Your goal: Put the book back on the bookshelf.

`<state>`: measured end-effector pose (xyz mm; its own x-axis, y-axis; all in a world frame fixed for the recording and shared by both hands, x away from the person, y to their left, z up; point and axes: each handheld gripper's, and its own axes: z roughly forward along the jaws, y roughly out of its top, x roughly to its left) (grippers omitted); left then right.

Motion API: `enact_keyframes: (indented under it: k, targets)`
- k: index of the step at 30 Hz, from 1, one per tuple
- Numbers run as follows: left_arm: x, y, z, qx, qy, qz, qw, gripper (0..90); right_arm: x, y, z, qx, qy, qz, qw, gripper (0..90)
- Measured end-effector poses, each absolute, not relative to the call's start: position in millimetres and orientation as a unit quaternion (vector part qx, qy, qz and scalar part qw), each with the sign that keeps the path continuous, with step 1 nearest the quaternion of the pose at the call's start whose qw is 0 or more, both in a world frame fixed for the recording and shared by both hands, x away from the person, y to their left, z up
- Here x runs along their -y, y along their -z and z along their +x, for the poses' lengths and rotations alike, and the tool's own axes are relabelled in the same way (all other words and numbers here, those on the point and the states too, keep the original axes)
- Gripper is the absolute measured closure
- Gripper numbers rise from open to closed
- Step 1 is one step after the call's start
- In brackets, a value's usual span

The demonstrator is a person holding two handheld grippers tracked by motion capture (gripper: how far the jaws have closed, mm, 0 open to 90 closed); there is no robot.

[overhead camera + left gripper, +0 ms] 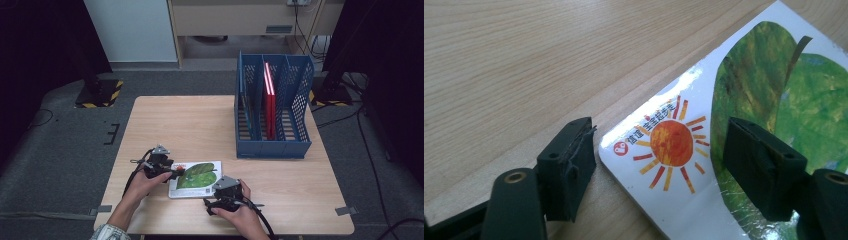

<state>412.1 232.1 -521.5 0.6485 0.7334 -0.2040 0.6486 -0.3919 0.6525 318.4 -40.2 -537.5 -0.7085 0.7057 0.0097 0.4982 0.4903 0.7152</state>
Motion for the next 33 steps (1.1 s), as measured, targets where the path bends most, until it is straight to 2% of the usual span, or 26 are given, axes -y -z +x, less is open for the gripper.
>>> enact_keyframes:
  k: [6, 33]
  targets:
    - [-232, 520, 412, -0.436, -0.06, 0.823, 0.358, 34.4, 38, 538, 318, -0.848, -0.361, 0.359, 0.147, 6.9]
    - [-230, 508, 411, -0.444, -0.055, 0.813, 0.373, 34.9, 32, 538, 318, -0.848, -0.352, 0.369, 0.146, 1.5]
